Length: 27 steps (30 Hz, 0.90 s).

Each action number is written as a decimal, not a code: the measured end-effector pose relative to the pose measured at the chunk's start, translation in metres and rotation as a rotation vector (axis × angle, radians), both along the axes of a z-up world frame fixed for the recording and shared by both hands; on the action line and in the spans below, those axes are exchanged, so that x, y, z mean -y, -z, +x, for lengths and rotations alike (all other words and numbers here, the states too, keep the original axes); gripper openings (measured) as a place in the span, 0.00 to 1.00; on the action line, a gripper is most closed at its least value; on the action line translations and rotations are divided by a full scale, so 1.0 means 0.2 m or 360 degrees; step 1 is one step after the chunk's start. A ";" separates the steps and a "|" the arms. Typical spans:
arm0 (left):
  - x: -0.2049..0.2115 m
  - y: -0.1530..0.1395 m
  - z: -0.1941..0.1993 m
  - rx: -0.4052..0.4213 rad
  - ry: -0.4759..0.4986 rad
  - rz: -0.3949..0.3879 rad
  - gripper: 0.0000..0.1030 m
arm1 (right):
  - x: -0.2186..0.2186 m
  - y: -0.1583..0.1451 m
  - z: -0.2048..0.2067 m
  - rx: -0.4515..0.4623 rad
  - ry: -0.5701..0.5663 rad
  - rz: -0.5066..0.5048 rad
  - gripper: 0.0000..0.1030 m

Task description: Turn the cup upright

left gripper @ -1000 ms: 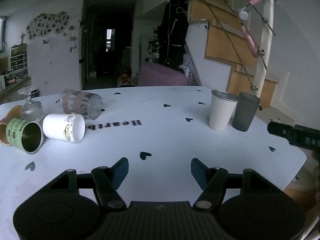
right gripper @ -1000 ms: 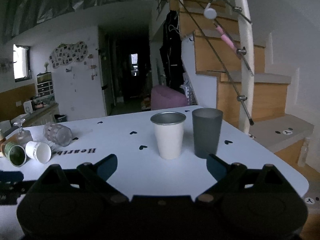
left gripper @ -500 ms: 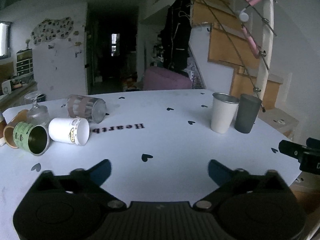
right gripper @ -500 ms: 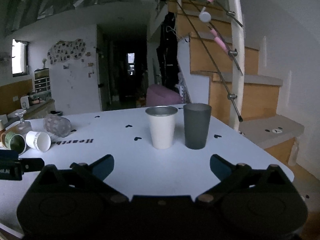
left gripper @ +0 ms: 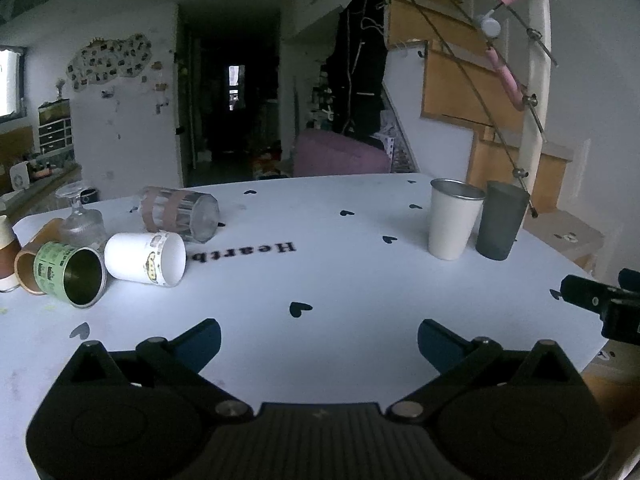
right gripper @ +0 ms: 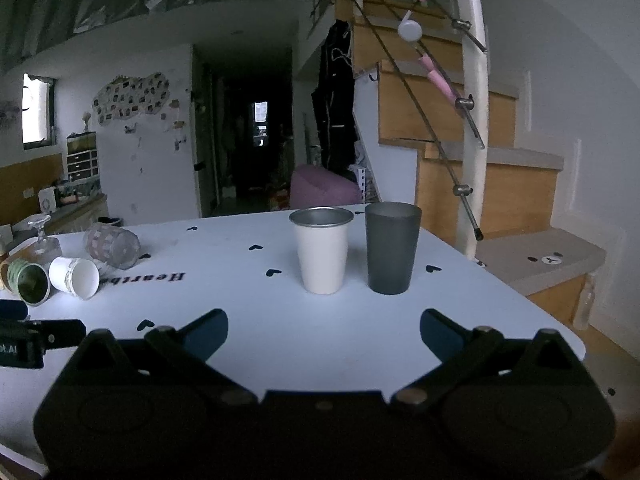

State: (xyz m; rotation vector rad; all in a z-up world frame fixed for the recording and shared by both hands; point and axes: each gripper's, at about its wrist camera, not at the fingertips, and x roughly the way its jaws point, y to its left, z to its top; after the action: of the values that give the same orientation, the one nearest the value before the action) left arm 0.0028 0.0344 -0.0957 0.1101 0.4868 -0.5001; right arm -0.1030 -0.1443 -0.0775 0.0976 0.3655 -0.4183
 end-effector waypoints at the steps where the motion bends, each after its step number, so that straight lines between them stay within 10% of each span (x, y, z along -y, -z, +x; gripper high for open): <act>1: 0.00 0.00 0.00 0.0000 -0.0002 0.0000 1.00 | 0.00 0.00 0.01 -0.0002 -0.0002 -0.0001 1.00; 27: -0.01 0.01 0.01 0.0001 -0.0017 0.0007 1.00 | -0.01 0.01 0.02 -0.0014 -0.0003 0.0001 1.00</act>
State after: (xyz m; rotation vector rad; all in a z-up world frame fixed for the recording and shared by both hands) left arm 0.0049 0.0367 -0.0971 0.1119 0.4878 -0.4884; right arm -0.0996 -0.1431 -0.0791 0.0962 0.3747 -0.4171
